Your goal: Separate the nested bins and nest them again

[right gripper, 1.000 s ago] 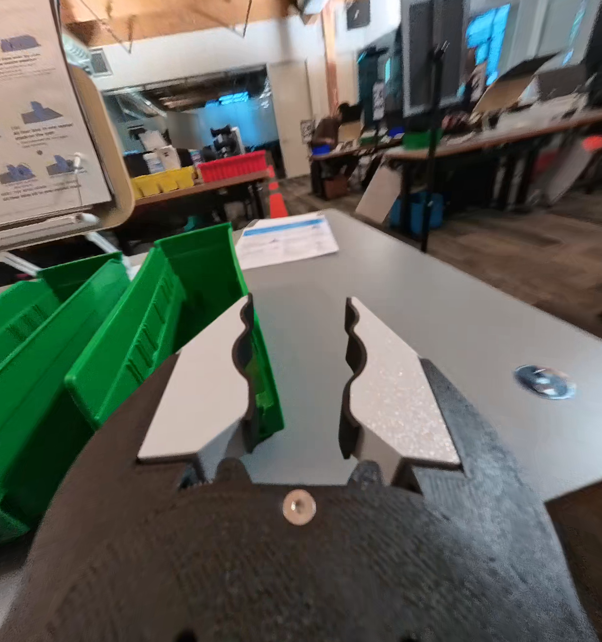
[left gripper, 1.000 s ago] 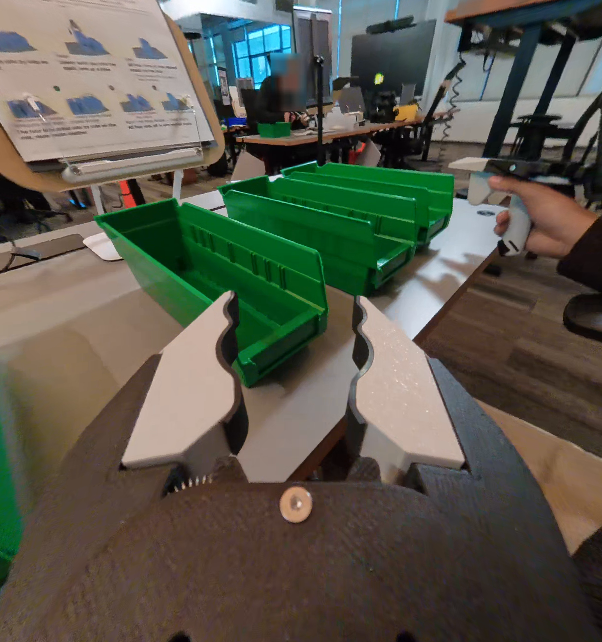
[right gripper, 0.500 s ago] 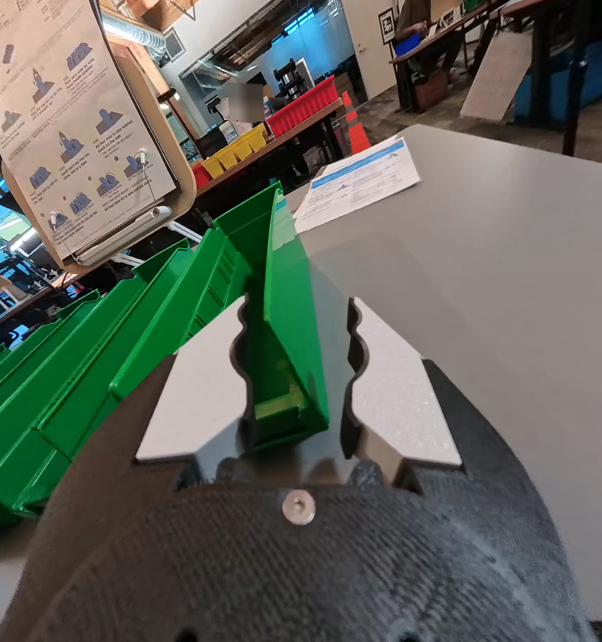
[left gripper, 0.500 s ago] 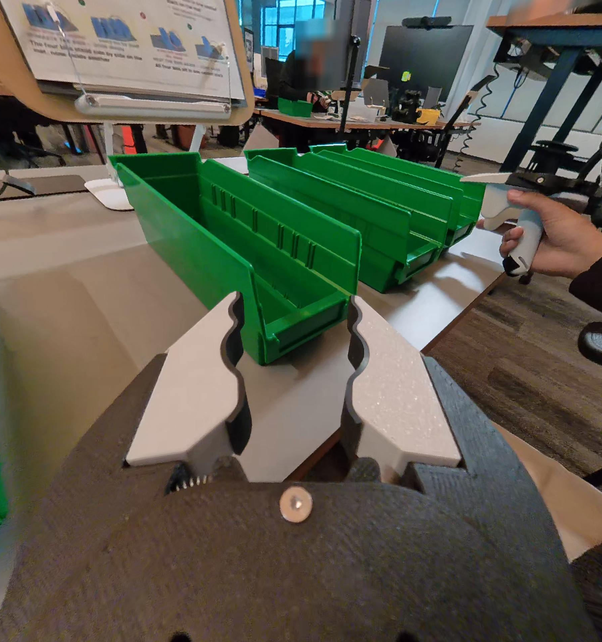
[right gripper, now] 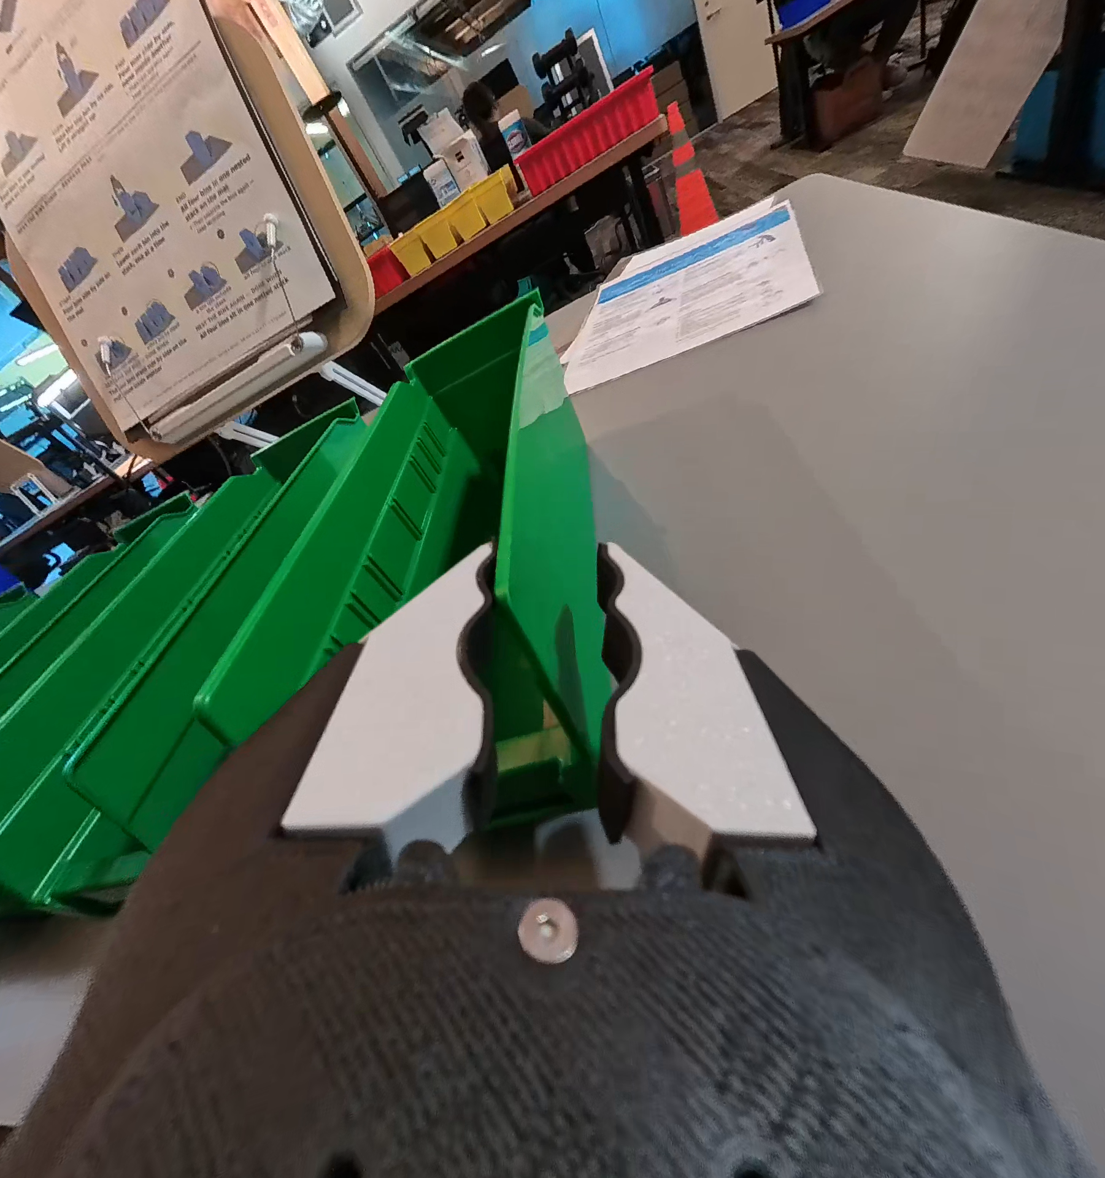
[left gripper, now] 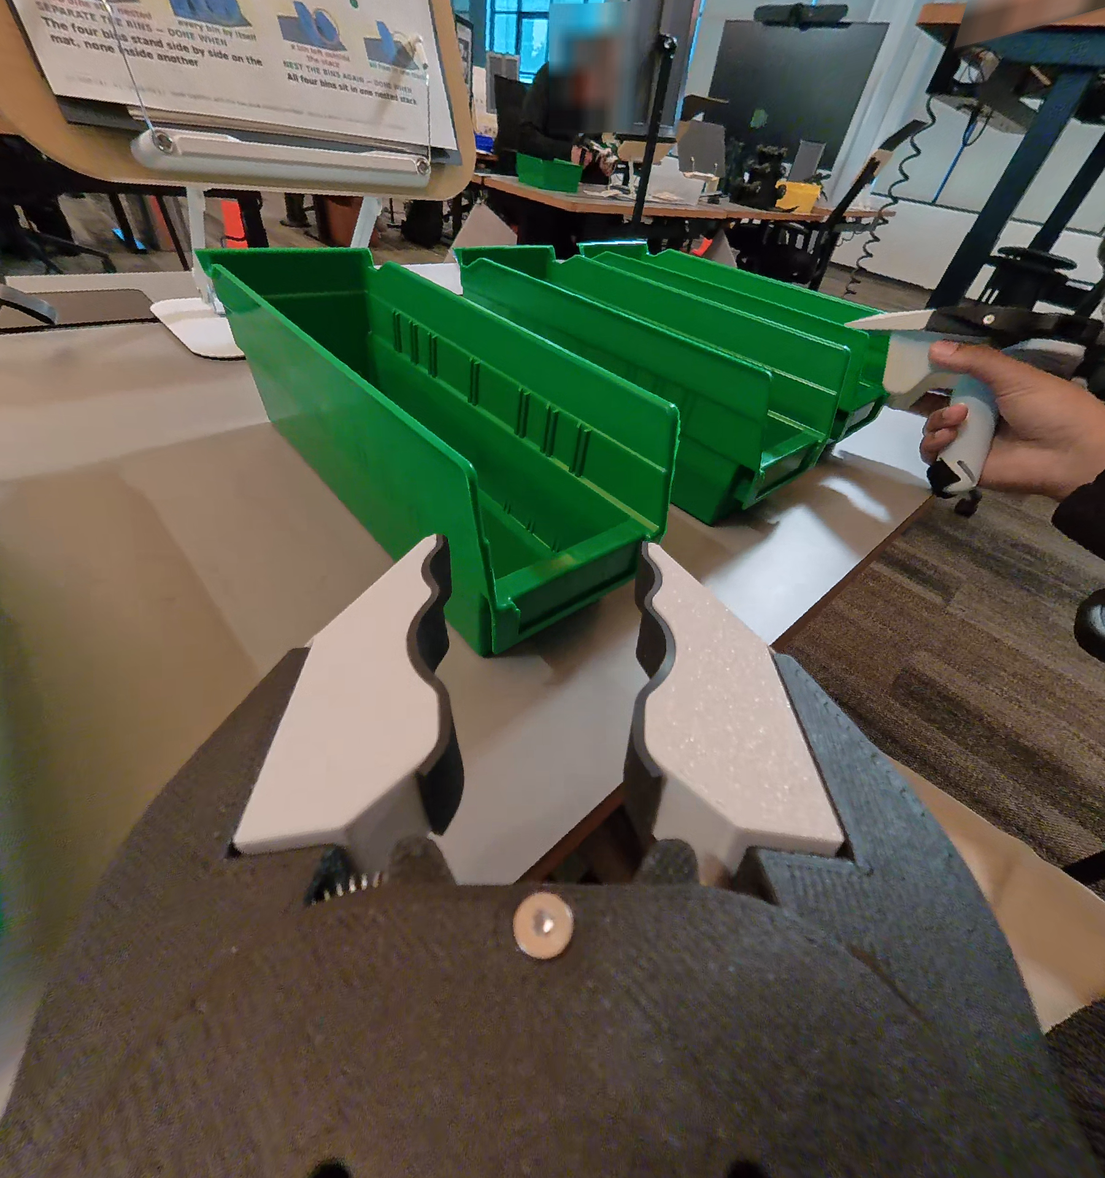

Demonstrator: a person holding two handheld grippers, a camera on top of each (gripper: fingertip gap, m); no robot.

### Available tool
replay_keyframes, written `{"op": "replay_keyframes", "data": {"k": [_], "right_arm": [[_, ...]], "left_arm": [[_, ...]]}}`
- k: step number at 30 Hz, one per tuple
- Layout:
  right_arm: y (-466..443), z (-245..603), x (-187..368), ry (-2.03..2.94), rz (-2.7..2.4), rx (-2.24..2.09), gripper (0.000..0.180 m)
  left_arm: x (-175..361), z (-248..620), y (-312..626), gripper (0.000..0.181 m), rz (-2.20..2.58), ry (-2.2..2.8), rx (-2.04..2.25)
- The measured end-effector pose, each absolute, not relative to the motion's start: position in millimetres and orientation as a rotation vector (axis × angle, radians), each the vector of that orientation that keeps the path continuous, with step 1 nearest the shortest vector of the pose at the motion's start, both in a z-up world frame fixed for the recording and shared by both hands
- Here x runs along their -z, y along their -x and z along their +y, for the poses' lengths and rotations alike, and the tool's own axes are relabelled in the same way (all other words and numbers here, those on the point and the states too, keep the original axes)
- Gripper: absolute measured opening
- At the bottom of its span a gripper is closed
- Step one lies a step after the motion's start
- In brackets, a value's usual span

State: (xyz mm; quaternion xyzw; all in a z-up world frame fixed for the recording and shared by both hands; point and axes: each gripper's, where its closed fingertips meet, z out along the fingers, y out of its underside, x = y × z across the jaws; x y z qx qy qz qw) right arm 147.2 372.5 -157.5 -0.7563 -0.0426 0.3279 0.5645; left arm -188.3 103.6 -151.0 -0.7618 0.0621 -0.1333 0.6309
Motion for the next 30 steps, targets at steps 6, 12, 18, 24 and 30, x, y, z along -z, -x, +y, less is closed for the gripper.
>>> {"op": "replay_keyframes", "data": {"k": [6, 12, 18, 24, 30], "right_arm": [[-144.4, 375.4, 163.2, 1.825, -0.198, -0.718, 0.028], [-142.9, 374.6, 163.9, 1.83, -0.297, -0.578, 0.012], [-140.5, 373.2, 163.2, 1.828, -0.318, -0.56, 0.003], [-148.7, 374.3, 151.3, 1.832, -0.223, -0.557, 0.002], [-182.8, 365.0, 103.4, 1.686, 0.014, -0.607, 0.002]], "left_arm": [[149.2, 103.2, 192.6, 0.056, 0.129, 1.74, 0.307], [150.9, 104.2, 195.7, 0.056, 0.119, 1.749, 0.311], [151.0, 104.2, 197.3, 0.056, 0.117, 1.75, 0.308], [151.7, 104.4, 198.9, 0.055, 0.116, 1.755, 0.302], [153.0, 105.6, 203.8, 0.055, 0.103, 1.759, 0.294]]}}
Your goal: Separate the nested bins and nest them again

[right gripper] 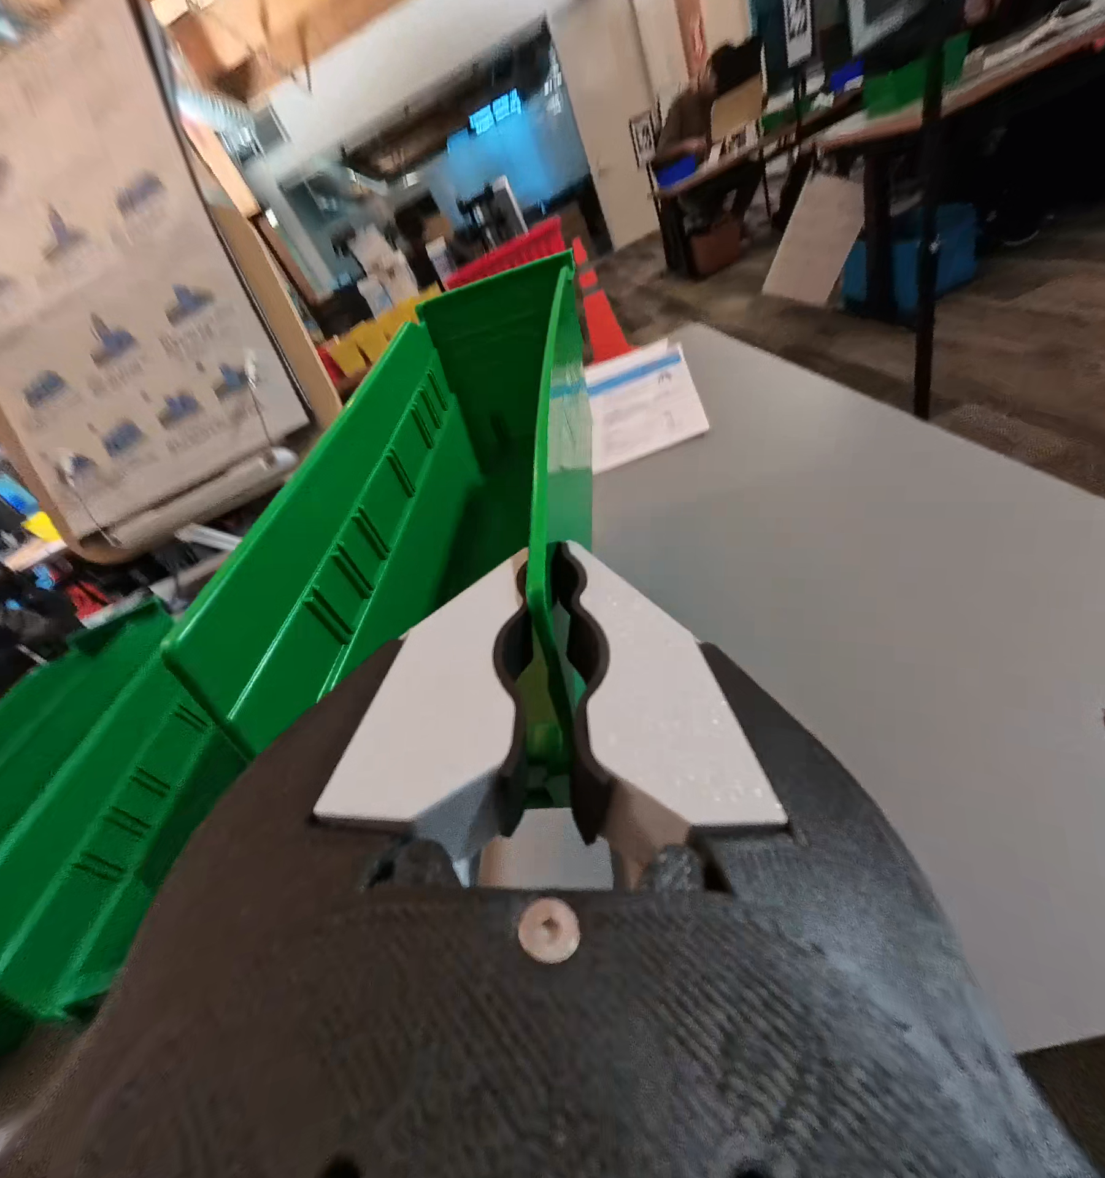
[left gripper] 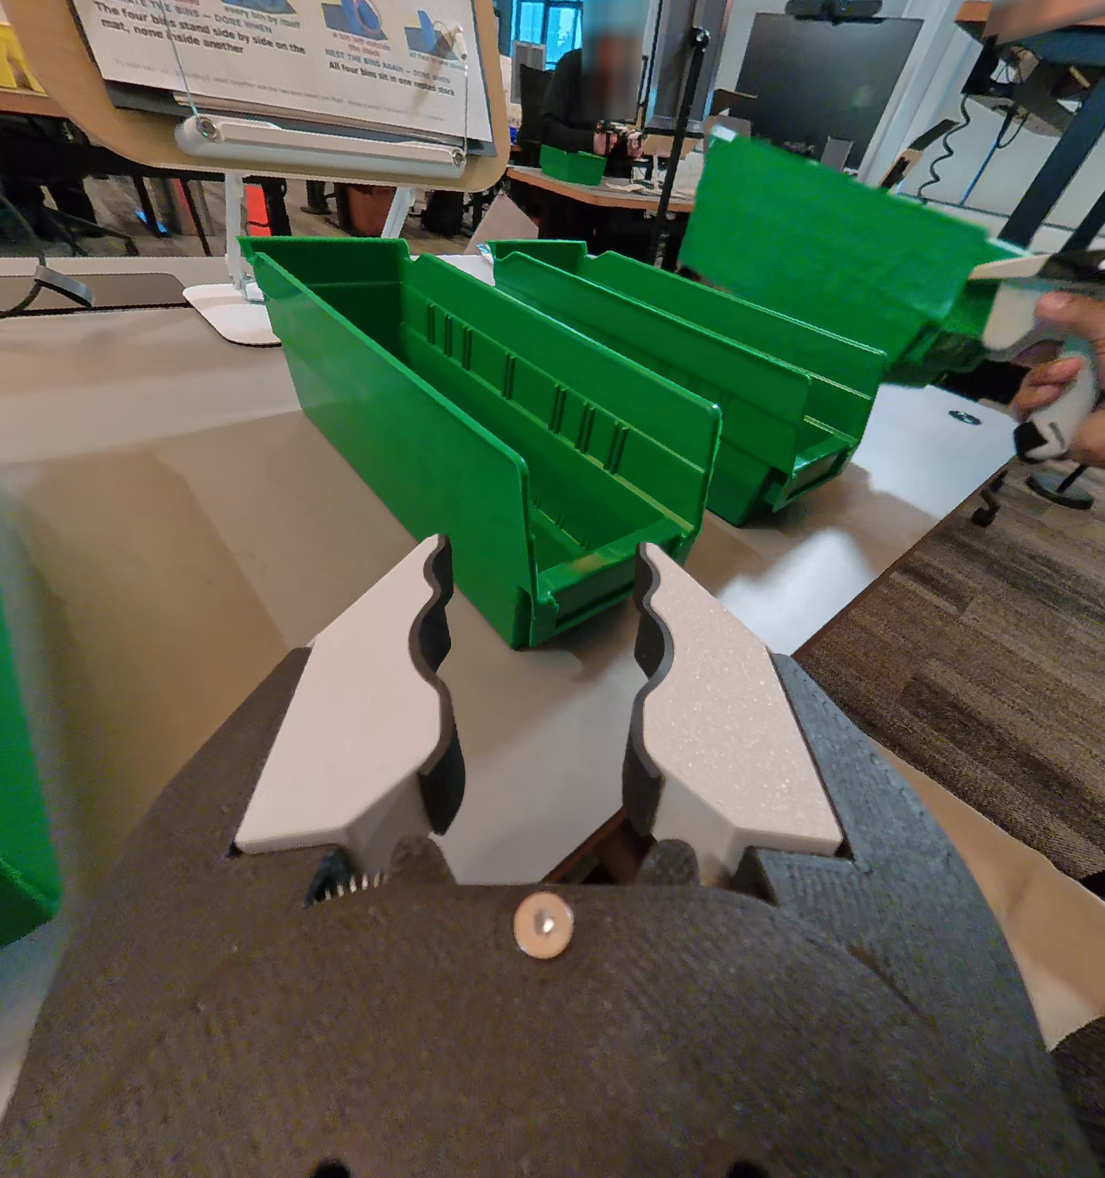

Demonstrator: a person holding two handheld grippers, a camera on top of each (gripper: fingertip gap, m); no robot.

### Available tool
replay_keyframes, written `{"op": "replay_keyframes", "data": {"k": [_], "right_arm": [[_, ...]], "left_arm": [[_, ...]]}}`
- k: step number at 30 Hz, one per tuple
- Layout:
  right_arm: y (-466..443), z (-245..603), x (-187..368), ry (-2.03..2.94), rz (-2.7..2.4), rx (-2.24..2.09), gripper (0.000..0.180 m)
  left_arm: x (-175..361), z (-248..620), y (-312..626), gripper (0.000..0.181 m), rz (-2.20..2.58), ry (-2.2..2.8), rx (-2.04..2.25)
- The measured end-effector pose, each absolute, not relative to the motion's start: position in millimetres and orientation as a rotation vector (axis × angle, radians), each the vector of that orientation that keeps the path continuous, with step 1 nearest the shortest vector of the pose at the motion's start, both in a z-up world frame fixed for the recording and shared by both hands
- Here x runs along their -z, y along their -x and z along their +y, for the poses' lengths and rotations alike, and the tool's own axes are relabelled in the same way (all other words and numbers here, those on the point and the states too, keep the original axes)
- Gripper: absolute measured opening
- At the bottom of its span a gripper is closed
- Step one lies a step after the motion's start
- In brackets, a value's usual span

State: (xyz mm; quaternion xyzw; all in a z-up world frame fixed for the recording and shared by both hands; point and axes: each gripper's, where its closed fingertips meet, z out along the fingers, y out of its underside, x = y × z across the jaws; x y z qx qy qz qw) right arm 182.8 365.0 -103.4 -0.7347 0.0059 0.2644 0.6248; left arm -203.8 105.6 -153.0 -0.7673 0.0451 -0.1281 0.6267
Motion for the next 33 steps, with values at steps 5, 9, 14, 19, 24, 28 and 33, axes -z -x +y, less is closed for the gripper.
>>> {"op": "replay_keyframes", "data": {"k": [5, 9, 14, 19, 24, 28, 33], "right_arm": [[-161.2, 336.8, 57.3, 1.548, -0.033, -0.621, 0.002], [-109.0, 315.9, 40.2, 1.51, -0.092, -0.768, 0.002], [-55.6, 293.6, 36.2, 1.51, -0.176, -0.87, 0.002], [-42.7, 285.8, 34.5, 1.51, -0.188, -0.908, 0.002], [-45.7, 287.0, 35.6, 1.513, -0.172, -0.915, 0.002], [-47.5, 287.9, 36.2, 1.515, -0.164, -0.921, 0.002], [-44.8, 284.9, 32.8, 1.505, -0.172, -0.927, 0.002]], "left_arm": [[155.5, 107.7, 206.9, 0.055, 0.094, 1.768, 0.295], [156.2, 107.8, 208.7, 0.055, 0.086, 1.772, 0.3], [153.9, 106.7, 213.4, 0.055, 0.076, 1.765, 0.299], [153.2, 106.7, 218.5, 0.055, 0.055, 1.763, 0.309], [153.8, 107.6, 221.2, 0.055, 0.029, 1.765, 0.329], [154.8, 108.1, 221.1, 0.055, 0.029, 1.769, 0.326], [155.4, 108.2, 220.6, 0.055, 0.035, 1.771, 0.321]]}}
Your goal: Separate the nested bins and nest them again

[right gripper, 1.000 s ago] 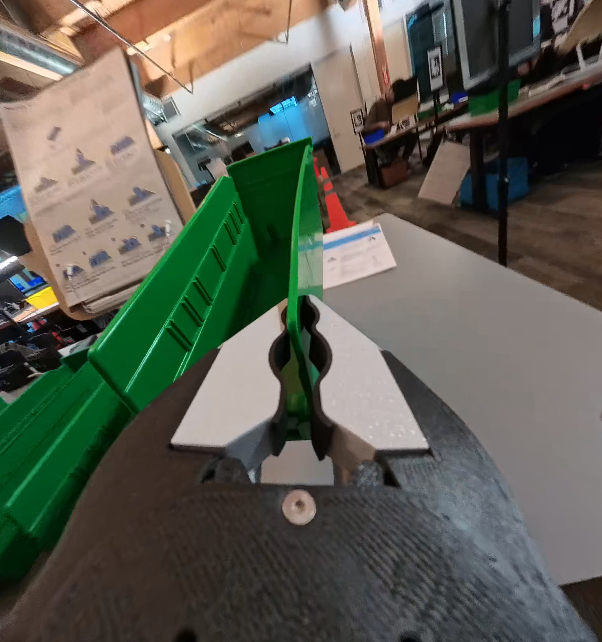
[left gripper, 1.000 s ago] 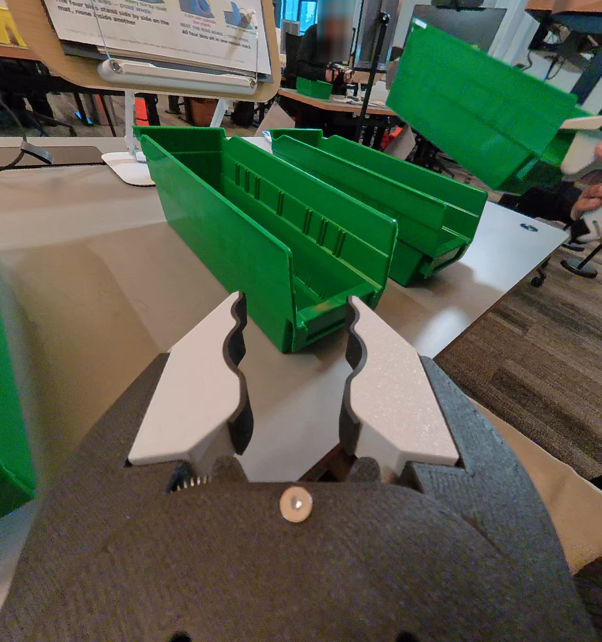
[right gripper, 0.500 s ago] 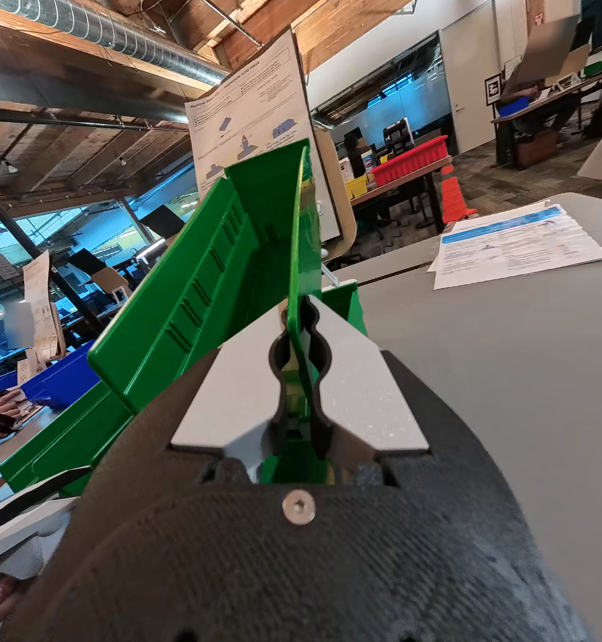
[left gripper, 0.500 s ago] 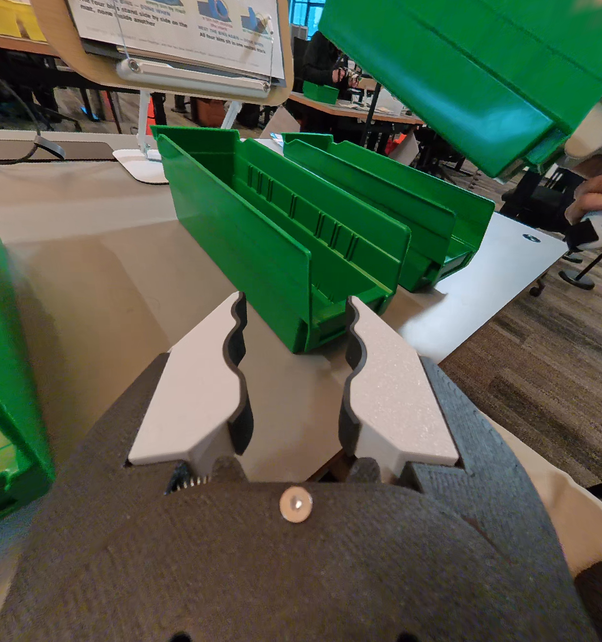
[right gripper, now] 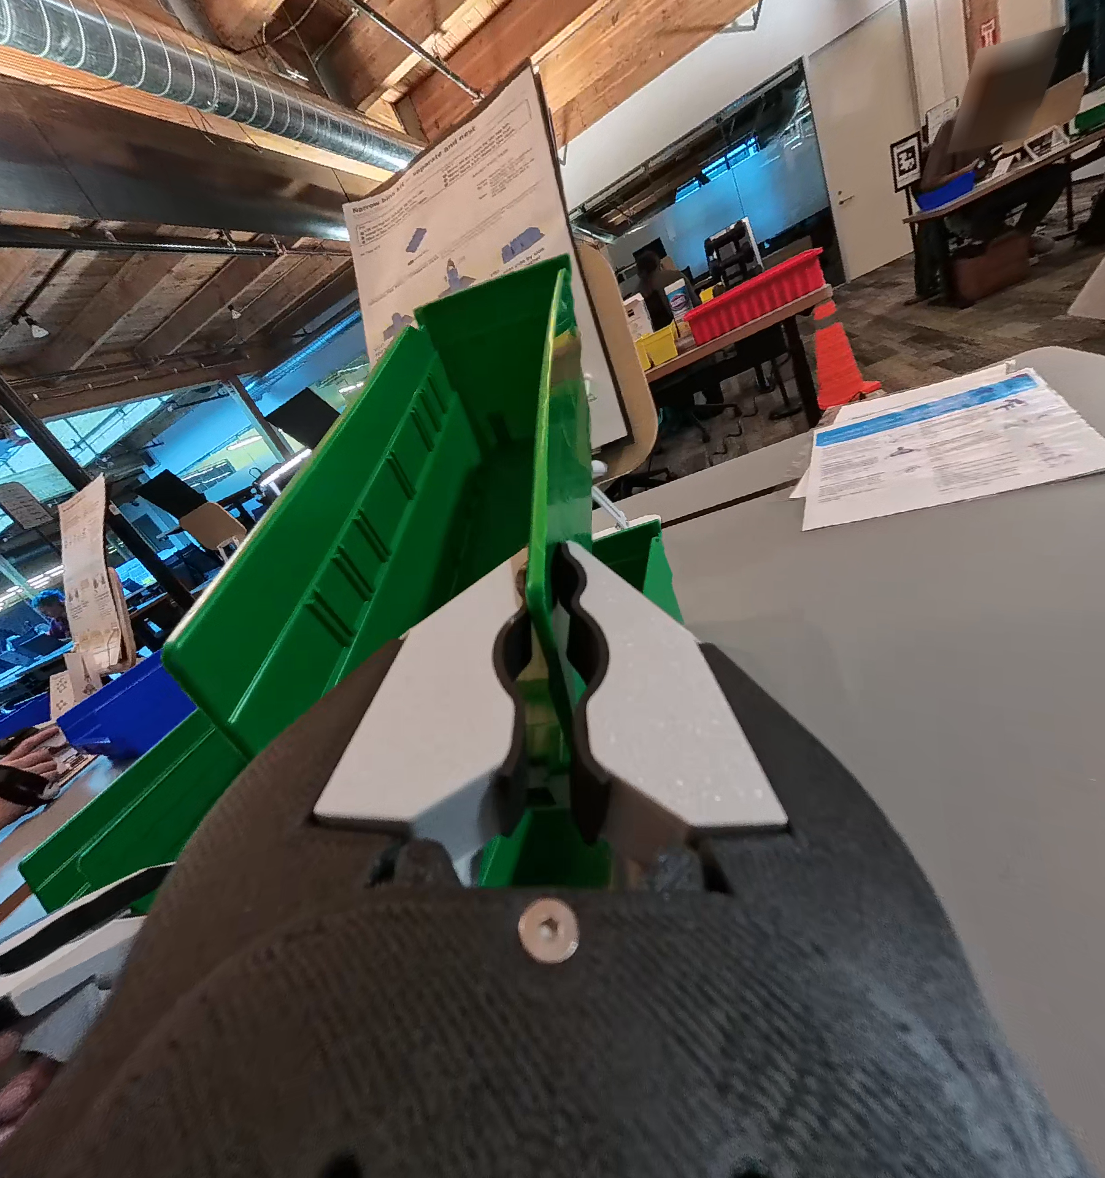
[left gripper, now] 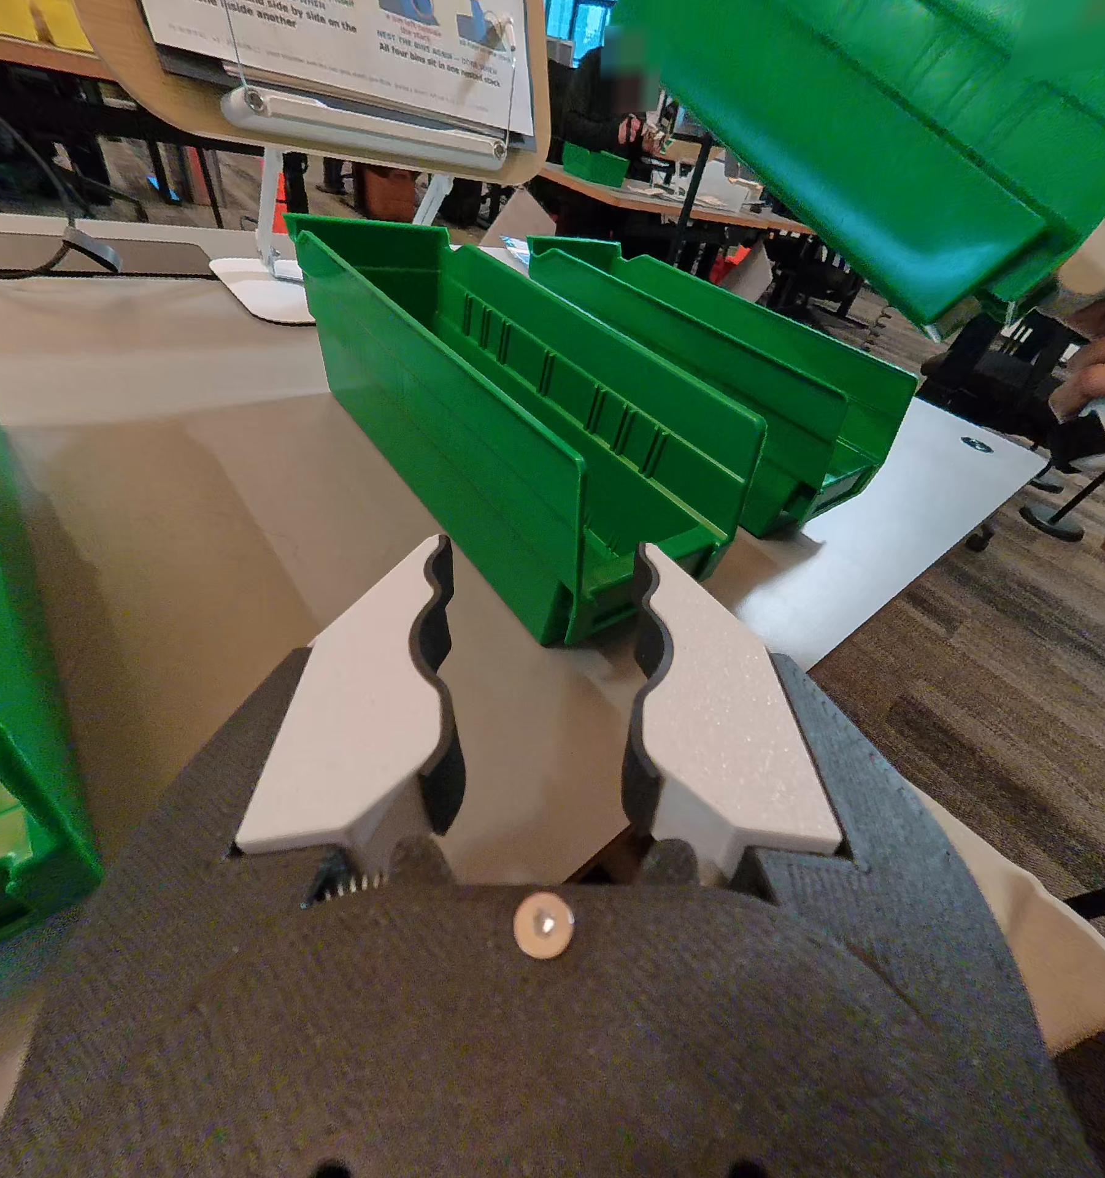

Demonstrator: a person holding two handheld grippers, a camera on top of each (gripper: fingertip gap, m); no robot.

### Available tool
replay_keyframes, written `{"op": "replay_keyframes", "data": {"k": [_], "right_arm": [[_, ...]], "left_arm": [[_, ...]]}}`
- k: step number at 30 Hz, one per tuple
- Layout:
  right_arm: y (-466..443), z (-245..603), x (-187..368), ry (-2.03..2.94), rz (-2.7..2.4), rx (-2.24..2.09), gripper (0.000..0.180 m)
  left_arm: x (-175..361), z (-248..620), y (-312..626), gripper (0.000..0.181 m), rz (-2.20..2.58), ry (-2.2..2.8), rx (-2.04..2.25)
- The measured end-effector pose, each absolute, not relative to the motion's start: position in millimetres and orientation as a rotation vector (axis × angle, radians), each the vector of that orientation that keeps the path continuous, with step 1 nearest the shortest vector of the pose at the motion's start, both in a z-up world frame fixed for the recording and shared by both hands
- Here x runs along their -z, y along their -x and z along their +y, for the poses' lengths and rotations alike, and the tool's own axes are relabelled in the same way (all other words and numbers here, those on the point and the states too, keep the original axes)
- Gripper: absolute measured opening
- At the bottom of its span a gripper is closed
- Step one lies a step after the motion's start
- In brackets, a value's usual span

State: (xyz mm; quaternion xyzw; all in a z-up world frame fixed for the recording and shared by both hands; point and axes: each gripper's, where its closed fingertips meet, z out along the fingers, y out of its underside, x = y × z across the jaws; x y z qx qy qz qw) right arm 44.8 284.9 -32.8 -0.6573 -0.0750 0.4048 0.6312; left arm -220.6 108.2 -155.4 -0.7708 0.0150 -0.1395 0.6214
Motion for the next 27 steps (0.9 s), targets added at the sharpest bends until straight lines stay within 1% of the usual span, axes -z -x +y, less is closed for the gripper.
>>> {"op": "replay_keyframes", "data": {"k": [6, 10, 15, 17, 19, 21, 22, 23, 27], "right_arm": [[-18.3, 261.7, 18.8, 1.457, -0.278, -0.875, 0.002], [21.9, 229.7, 12.5, 1.413, -0.398, -0.805, 0.002], [78.2, 182.2, 24.0, 1.39, -0.56, -0.721, 0.002], [97.5, 164.0, 31.1, 1.375, -0.622, -0.699, 0.002], [112.1, 149.7, 37.9, 1.36, -0.663, -0.675, 0.002], [121.9, 139.1, 44.0, 1.352, -0.68, -0.663, 0.002], [125.2, 134.4, 46.4, 1.348, -0.68, -0.664, 0.002], [127.8, 129.7, 48.3, 1.342, -0.677, -0.668, 0.002], [132.0, 119.1, 47.7, 1.294, -0.676, -0.606, 0.003]], "left_arm": [[134.5, 101.7, 209.3, 0.056, 0.087, 1.699, 0.264], [109.8, 92.8, 186.1, 0.064, 0.042, 1.616, 0.326], [85.5, 81.0, 152.4, 0.072, -0.064, 1.525, 0.541], [84.7, 78.6, 142.8, 0.079, -0.059, 1.524, 0.53], [85.0, 77.6, 138.7, 0.081, -0.058, 1.522, 0.488], [86.1, 78.3, 145.0, 0.075, -0.094, 1.519, 0.426], [86.3, 78.8, 152.1, 0.065, -0.123, 1.513, 0.393], [87.2, 79.5, 159.7, 0.05, -0.148, 1.511, 0.366], [94.4, 82.2, 169.4, 0.044, -0.103, 1.539, 0.342]]}}
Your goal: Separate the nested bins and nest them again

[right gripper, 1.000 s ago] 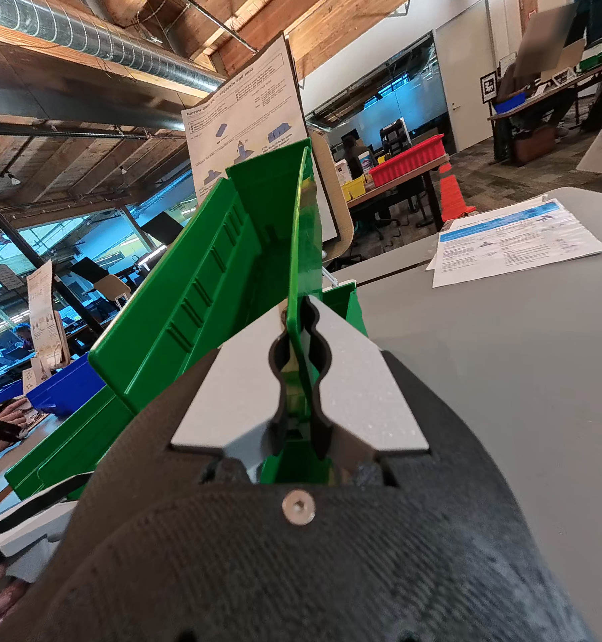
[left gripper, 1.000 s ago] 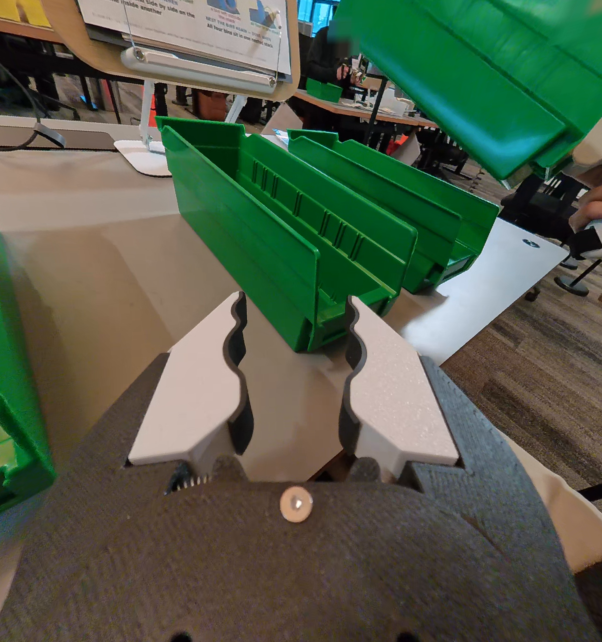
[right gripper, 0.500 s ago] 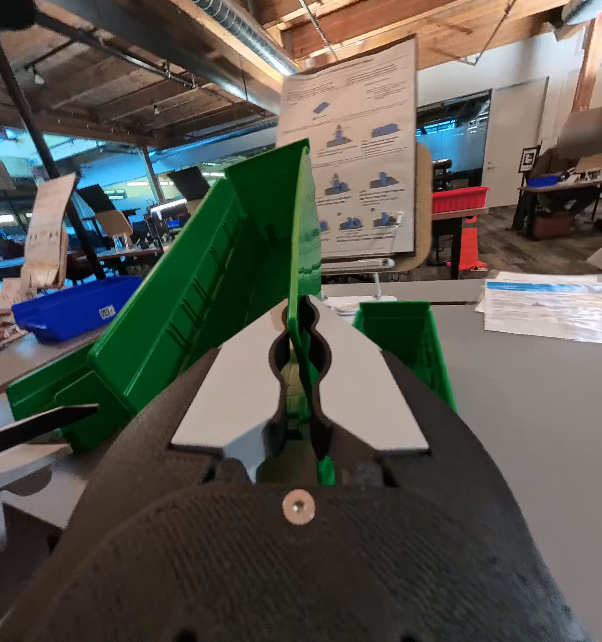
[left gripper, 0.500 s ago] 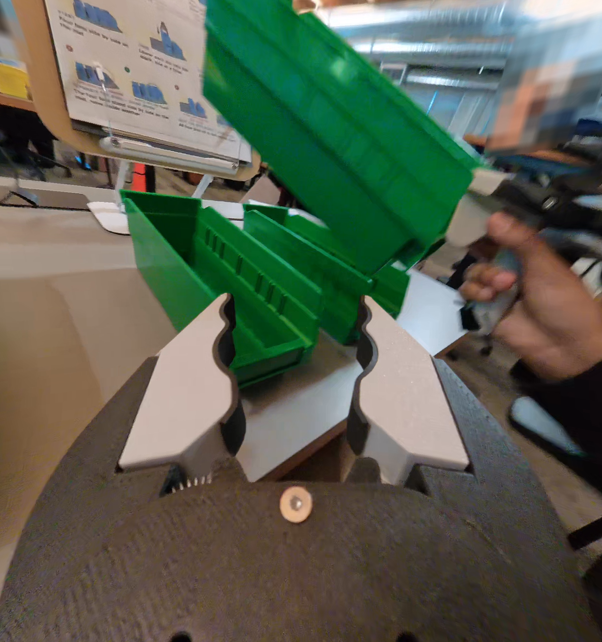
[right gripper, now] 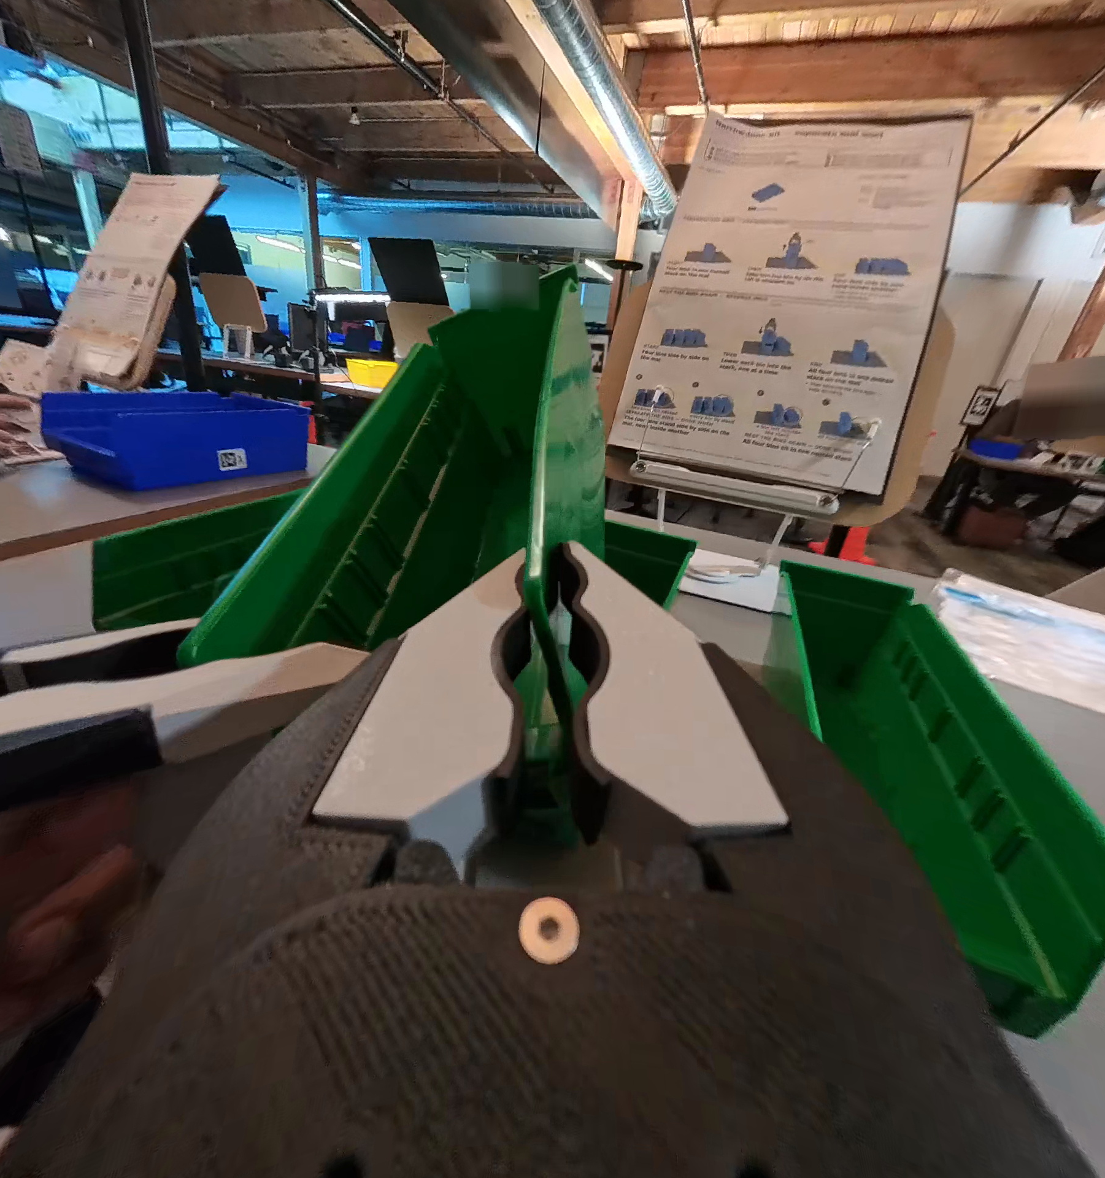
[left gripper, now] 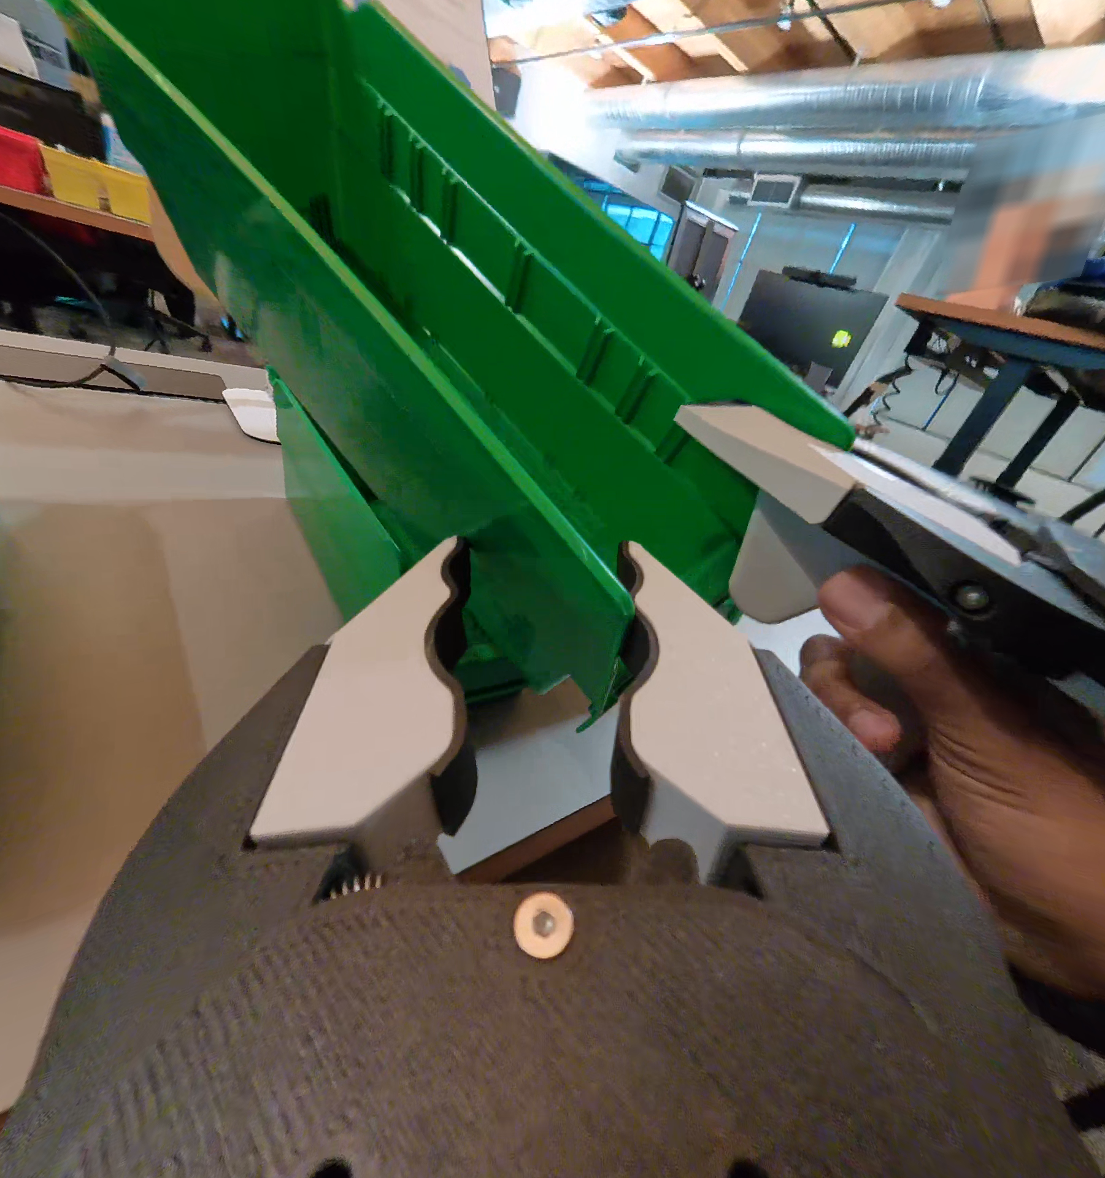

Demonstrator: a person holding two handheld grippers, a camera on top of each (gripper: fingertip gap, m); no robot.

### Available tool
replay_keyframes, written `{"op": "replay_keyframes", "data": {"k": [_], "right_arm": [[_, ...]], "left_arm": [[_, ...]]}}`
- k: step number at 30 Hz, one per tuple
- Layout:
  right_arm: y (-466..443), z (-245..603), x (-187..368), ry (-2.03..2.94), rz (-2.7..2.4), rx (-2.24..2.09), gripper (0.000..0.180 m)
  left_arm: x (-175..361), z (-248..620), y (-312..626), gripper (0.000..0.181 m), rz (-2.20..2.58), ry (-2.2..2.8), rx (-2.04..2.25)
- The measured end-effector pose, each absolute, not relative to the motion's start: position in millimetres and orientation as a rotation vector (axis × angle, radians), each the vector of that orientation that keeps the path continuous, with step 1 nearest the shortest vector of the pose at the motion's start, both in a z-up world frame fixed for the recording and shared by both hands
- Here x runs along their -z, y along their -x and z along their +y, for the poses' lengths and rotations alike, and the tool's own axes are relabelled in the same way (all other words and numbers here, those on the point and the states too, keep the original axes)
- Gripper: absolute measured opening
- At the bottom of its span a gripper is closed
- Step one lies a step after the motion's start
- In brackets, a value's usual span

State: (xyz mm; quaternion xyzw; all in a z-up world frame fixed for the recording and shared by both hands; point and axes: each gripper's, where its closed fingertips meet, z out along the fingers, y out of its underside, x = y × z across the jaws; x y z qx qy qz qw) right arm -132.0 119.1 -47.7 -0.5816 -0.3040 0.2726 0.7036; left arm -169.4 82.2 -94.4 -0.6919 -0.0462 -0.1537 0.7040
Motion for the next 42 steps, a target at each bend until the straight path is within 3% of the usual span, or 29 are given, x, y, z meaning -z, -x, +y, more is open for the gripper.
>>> {"op": "replay_keyframes", "data": {"k": [12, 17, 20, 28, 35, 42], "right_arm": [[160.7, 61.2, 39.5, 1.059, -0.906, -0.428, 0.027], [172.3, 42.5, 41.7, 1.027, -0.969, -0.452, 0.033], [173.6, 28.1, 38.9, 0.967, -0.987, -0.49, 0.025], [182.1, 27.8, 62.7, 1.025, -1.047, -0.579, 0.033], [190.9, 32.4, 89.9, 1.072, -1.12, -0.586, 0.038], [196.6, 23.7, 101.1, 1.046, -1.193, -0.593, 0.028]], "left_arm": [[89.3, 81.7, 215.8, 0.002, -0.224, 1.521, 0.328], [80.9, 80.5, 232.7, 0.001, -0.277, 1.489, 0.417], [68.3, 77.0, 249.4, 0.001, -0.275, 1.458, 0.361], [35.9, 45.6, 361.6, 0.0, -0.384, 1.382, 0.054], [57.5, 34.0, 427.0, 0.002, -0.418, 1.535, -0.169], [86.6, 43.5, 434.2, 0.002, -0.396, 1.67, -0.227]]}}
